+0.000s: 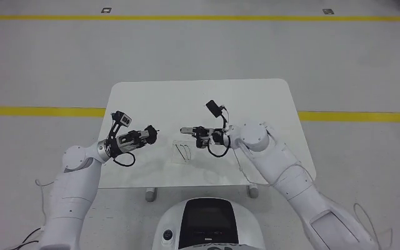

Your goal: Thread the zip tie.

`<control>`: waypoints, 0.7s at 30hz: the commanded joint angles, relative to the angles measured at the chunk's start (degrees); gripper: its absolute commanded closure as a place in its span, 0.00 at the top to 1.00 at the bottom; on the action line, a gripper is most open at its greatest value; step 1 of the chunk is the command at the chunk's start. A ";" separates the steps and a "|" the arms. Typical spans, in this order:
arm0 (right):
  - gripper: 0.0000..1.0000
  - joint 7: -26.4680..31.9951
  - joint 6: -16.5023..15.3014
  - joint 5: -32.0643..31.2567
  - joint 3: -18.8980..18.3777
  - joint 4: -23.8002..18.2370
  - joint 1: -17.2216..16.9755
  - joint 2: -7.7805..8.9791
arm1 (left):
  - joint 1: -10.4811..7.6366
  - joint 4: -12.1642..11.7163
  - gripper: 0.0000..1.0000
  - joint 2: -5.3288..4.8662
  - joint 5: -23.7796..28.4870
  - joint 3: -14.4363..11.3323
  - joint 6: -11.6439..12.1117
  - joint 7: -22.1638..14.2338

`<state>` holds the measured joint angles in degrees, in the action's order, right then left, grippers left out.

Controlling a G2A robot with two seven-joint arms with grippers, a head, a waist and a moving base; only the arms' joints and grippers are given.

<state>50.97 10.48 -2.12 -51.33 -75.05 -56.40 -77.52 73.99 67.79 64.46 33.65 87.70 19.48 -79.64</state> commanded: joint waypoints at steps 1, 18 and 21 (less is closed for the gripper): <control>1.00 2.12 2.64 -4.74 2.46 -0.81 2.74 -0.24 | 0.00 0.00 0.00 0.00 0.00 0.00 0.00 0.00; 1.00 4.76 5.02 -12.02 10.78 0.44 8.77 -2.21 | 0.00 0.00 0.00 0.00 0.00 0.00 0.00 0.00; 1.00 8.30 6.73 -15.49 13.79 1.46 11.90 -2.98 | 0.00 0.00 0.00 0.00 0.00 0.00 0.00 0.00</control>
<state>57.63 16.22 -16.53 -38.74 -74.32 -45.91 -80.14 73.99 67.79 64.46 33.65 87.70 19.48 -79.64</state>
